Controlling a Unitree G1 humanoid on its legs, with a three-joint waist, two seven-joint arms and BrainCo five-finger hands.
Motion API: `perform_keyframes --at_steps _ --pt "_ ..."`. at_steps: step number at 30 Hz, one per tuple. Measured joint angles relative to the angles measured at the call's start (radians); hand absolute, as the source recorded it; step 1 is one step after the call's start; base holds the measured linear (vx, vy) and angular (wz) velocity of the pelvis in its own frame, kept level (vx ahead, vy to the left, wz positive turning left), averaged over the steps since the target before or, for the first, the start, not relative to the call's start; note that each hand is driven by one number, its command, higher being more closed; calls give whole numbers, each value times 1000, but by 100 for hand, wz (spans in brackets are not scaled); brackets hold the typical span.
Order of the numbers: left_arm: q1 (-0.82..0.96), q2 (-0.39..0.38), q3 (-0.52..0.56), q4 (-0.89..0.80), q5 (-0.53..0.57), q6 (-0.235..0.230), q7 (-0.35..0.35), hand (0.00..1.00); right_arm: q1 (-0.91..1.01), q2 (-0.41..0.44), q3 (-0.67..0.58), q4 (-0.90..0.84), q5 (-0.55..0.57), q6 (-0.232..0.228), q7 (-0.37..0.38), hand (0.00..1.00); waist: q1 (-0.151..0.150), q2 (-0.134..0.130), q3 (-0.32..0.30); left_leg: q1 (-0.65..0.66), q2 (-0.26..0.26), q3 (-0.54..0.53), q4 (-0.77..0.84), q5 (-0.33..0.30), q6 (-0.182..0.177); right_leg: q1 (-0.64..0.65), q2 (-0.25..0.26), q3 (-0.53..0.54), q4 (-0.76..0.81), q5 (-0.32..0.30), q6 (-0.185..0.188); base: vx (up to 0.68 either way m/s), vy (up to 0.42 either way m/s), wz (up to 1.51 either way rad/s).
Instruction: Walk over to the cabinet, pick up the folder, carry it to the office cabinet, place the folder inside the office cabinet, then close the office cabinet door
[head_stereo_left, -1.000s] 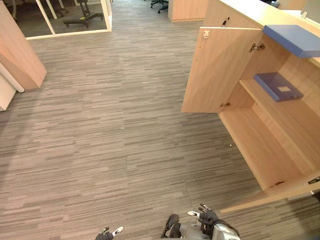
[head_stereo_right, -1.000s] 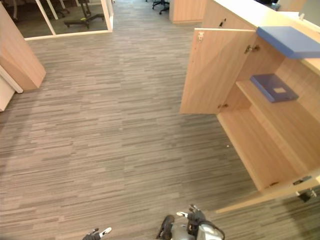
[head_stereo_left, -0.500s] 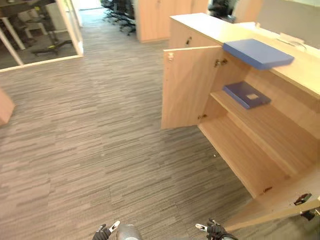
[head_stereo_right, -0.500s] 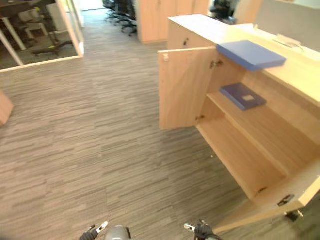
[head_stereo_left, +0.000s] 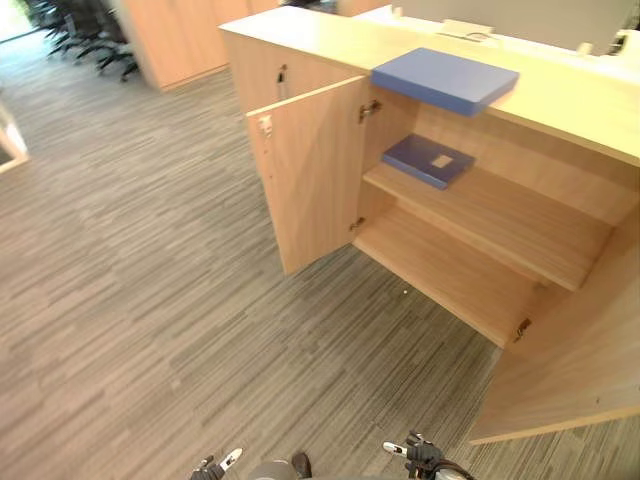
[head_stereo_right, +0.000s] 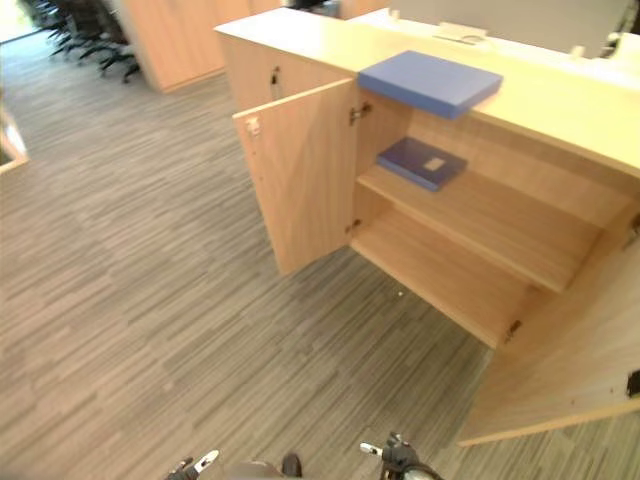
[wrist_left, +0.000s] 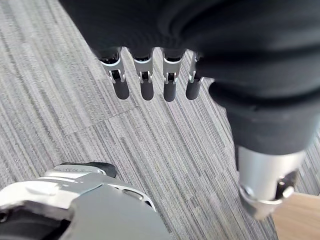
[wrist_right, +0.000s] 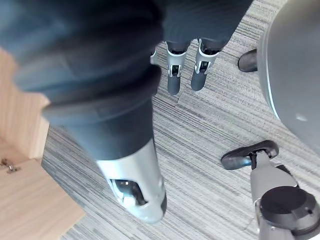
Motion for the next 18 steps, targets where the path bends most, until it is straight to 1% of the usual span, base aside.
perform_keyframes --at_steps 1,2,3,4,5,7,9,11,12,13,14,15,16,17,18 --pt "0 0 -5 1 0 0 0 0 -1 -1 0 -5 -5 0 2 0 -3 3 -2 18 1 23 -4 -11 9 -28 -10 -14 58 8 -12 80 284 -63" --pt "1 1 -12 1 2 0 0 0 -1 -1 -2 -7 -16 -1 3 0 -6 9 -4 39 1 51 -19 -15 15 -54 -28 -55 108 19 -30 81 302 -76" --pt "1 3 -15 10 14 0 -2 0 -2 0 -2 -8 -29 -1 3 0 -7 11 -8 71 1 85 -49 -16 16 -64 -57 -163 159 29 -54 51 217 -71" --pt "1 4 -17 18 23 0 -3 0 -2 0 -1 -8 -34 -2 4 0 -8 11 -8 86 2 100 -60 -16 16 -70 -68 -213 169 29 -56 40 171 -81" --pt "2 8 -20 23 35 1 -5 0 -4 0 1 -7 -33 -3 6 0 -12 12 -8 105 8 127 -78 -16 16 -77 -71 -288 173 26 -53 22 123 -67" --pt "2 14 -38 29 53 2 -7 0 -10 0 1 -5 -33 -9 7 0 -24 15 -7 118 26 161 -90 -15 16 -90 -32 -343 145 21 -45 10 61 -65" --pt "-8 24 -58 39 55 5 -11 0 -12 -8 -1 -3 -34 -16 7 0 -43 14 -1 143 45 173 -113 -13 4 -90 31 -409 85 18 -47 -4 -40 -42" --pt "-22 27 -58 40 55 6 -13 0 -16 -19 -7 5 -34 -17 7 0 -52 8 17 172 49 176 -132 -26 -10 -91 57 -453 48 19 -54 -27 -117 -17" --pt "-24 27 -58 40 55 7 -13 0 -14 -22 -10 7 -33 -17 7 0 -56 6 21 179 47 175 -137 -27 -14 -92 59 -474 33 17 -58 -18 -158 -8" --pt "-28 27 -56 40 55 9 -14 0 -5 -25 -12 9 -34 -17 7 0 -61 -3 33 187 44 169 -140 -30 -21 -92 61 -502 3 9 -71 36 -154 5" --pt "-36 28 -56 39 55 12 -14 0 9 -26 -34 9 -31 -17 7 0 -68 -11 32 184 38 152 -141 -31 -32 -84 68 -504 -30 -15 -110 68 -157 8" --pt "-41 25 -56 39 56 13 -14 0 9 -26 -51 10 -33 -17 6 0 -70 -8 34 183 37 142 -145 -27 -40 -81 74 -509 -38 -16 -116 138 -144 14" --pt "-51 22 -55 38 57 13 -16 0 11 -25 -81 12 -33 -16 6 0 -70 -5 34 185 30 92 -169 -16 -47 -80 83 -528 -43 -23 -125 202 -141 15" --pt "-59 22 -45 37 57 13 -19 0 16 -19 -100 13 -34 -16 6 0 -70 -11 37 195 34 63 -189 0 -61 -63 95 -540 -44 -35 -134 216 -146 21" --pt "-64 22 -37 36 57 13 -19 0 19 -16 -115 13 -34 -15 6 0 -70 -14 39 205 37 53 -195 1 -60 -48 104 -548 -52 -40 -134 221 -156 33"
